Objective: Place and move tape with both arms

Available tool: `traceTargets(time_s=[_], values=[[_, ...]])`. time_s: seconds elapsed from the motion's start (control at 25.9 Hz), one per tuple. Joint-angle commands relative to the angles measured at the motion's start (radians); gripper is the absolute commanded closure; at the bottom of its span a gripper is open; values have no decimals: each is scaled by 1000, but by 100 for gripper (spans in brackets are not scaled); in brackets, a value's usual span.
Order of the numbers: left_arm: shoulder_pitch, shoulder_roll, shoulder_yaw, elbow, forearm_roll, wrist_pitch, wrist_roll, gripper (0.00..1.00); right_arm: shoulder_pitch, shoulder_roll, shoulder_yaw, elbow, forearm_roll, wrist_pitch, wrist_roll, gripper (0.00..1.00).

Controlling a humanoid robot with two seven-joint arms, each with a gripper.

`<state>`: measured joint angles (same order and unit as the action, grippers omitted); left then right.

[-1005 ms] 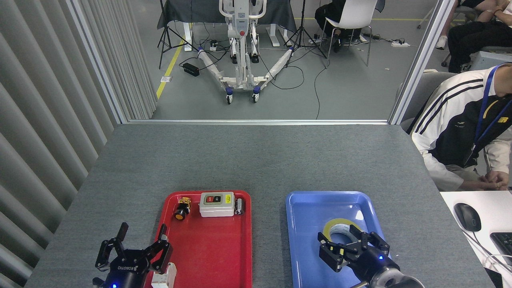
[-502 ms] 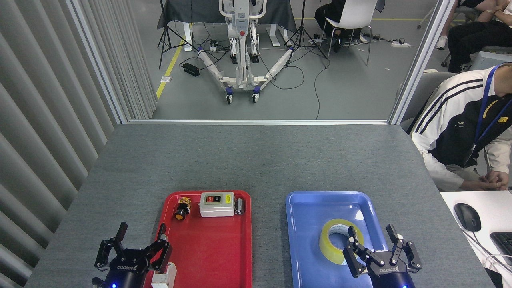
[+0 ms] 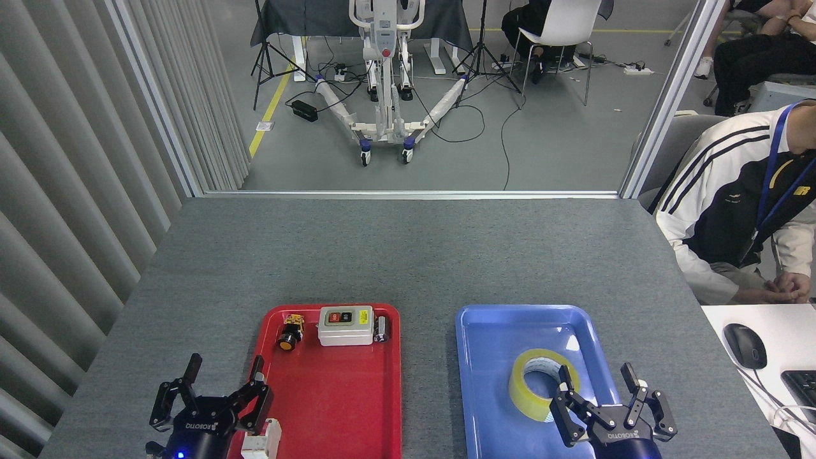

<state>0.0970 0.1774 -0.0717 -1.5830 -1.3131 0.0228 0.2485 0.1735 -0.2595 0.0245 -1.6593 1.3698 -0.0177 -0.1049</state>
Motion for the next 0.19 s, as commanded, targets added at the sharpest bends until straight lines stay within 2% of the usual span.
traceTargets(time_s=[0.0, 0.15], values=[[0, 4, 1, -2, 0, 0, -6, 1, 1, -3, 0, -2, 0, 1, 1, 0], [0, 1, 6, 0, 2, 0, -8, 1, 1, -3, 0, -5, 0, -1, 1, 0]])
